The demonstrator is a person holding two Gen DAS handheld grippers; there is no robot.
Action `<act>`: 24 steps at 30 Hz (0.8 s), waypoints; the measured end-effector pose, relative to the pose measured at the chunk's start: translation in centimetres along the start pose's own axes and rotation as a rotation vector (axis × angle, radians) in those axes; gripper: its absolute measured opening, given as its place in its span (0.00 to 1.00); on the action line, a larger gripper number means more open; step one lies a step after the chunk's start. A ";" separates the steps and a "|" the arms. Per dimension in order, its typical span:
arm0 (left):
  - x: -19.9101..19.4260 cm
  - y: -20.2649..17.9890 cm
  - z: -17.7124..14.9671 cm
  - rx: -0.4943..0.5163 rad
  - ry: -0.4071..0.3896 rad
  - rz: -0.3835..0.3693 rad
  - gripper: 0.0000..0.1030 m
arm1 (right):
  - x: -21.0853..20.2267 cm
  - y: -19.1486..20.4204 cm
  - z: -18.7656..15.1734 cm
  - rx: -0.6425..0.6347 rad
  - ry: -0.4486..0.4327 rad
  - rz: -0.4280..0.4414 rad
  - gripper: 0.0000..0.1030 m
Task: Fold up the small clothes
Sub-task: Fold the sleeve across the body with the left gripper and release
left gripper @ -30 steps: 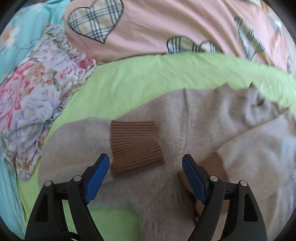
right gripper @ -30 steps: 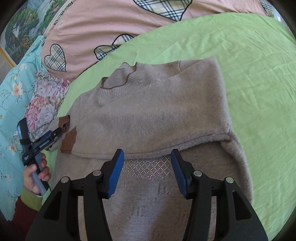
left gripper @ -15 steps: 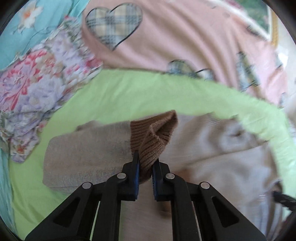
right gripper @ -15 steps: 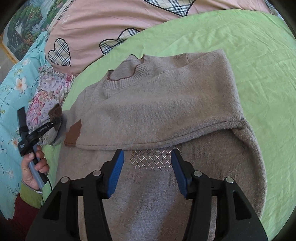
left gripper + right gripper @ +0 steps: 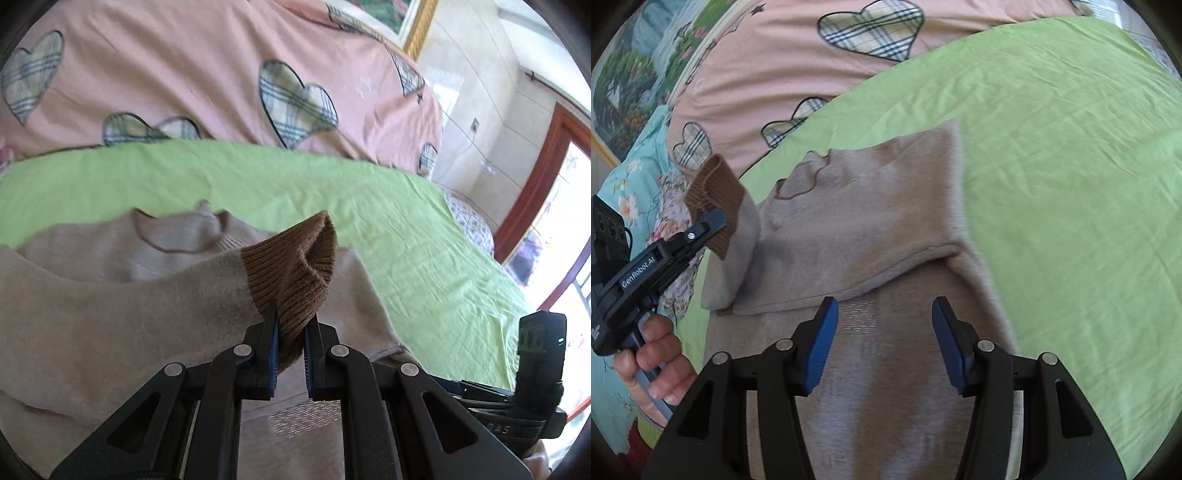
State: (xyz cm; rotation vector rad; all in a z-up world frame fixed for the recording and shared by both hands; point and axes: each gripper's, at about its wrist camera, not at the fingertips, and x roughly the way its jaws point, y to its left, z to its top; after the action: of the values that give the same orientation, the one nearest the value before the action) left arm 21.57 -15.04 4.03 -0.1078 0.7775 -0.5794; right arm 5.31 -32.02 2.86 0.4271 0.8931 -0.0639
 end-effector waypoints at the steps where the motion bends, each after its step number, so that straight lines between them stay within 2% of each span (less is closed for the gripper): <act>1: 0.9 -0.2 -0.3 0.003 0.015 -0.003 0.09 | -0.1 -0.4 0.1 0.010 -0.002 -0.001 0.53; 5: 4.5 0.2 -1.4 0.017 0.089 -0.009 0.11 | -0.4 -1.0 0.2 0.022 -0.014 -0.005 0.53; 8: 5.5 1.1 -2.0 0.007 0.130 -0.017 0.21 | -0.1 -0.7 0.4 0.019 -0.013 0.004 0.53; 10: 4.7 1.9 -2.6 -0.008 0.139 -0.030 0.38 | 0.3 -0.1 0.6 0.008 -0.010 0.017 0.53; 12: 3.0 2.3 -3.3 0.004 0.128 -0.009 0.44 | 0.8 0.7 0.7 -0.009 -0.005 0.027 0.53; 14: 1.0 3.6 -4.0 0.005 0.117 0.007 0.45 | 1.5 1.5 1.1 -0.026 -0.001 0.038 0.53; 17: -2.6 6.8 -5.3 -0.023 0.098 0.081 0.48 | 2.9 2.6 1.8 -0.046 0.014 0.049 0.53; 20: -6.3 11.3 -6.6 -0.076 0.069 0.219 0.48 | 4.6 3.0 2.8 -0.038 0.020 0.046 0.53; 24: -10.5 19.5 -8.2 -0.247 0.030 0.447 0.48 | 7.2 3.1 4.0 -0.024 0.038 0.033 0.55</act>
State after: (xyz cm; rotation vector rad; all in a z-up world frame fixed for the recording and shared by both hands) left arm 18.79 7.93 -1.06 -0.1474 0.8678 -0.0606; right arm 13.53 -29.90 0.60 0.4219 0.9232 -0.0144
